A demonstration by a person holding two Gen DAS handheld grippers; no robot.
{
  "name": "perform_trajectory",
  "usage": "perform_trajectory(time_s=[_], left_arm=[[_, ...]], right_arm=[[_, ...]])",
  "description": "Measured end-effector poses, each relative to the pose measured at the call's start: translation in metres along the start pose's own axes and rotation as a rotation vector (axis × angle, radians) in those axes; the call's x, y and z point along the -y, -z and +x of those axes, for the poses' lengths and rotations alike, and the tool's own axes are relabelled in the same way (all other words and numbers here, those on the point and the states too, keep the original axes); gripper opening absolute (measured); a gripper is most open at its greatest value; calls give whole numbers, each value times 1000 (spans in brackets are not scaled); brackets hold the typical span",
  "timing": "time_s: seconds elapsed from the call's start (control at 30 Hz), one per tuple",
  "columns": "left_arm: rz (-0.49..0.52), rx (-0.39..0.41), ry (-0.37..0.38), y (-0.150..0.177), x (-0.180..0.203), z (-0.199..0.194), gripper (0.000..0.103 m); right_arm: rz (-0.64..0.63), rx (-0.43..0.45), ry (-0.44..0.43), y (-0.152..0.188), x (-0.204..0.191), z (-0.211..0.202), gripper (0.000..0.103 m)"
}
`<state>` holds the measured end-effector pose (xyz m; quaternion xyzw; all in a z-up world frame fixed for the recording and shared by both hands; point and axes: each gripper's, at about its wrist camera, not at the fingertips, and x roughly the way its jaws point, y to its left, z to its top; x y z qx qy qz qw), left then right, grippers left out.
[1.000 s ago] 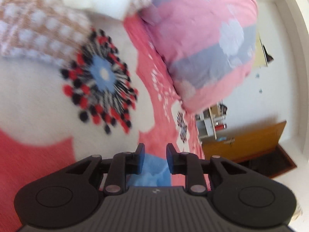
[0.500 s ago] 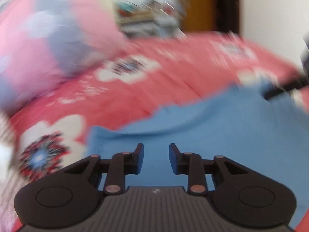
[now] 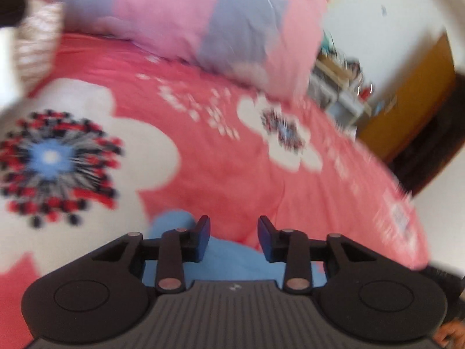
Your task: Fold clothes
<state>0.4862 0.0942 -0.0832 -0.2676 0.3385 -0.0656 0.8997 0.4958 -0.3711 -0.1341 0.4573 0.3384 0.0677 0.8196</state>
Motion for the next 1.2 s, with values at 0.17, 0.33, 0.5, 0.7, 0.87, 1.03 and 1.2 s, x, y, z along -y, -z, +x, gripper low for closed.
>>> perform_trajectory(time_s=[0.17,0.33,0.5,0.7,0.87,1.03,1.2], left_arm=[[49,64,-25,-20,-24,-101,46],[122,40,-55,-9,-40,-202,53],[259,-98,-31,60,-44,-238,54],[374,-88,28,139,-49,-228,38],[437,-24,55,165,-51,-220,28],[529,-19,51,171,-48,-209,8],[519,-18,47,168,-55,-210,0]], right_arm=[[11,54,-28,-3,10,-92,27],[-32,85,-87,22,5,-200,31],[-70,42,-87,85,17,-275,41],[-165,31,44,165,36,-297,41],[-372,84,218,223,44,-286,40],[-435,145,235,250,59,-278,40],[-450,179,217,253,64,-280,40]])
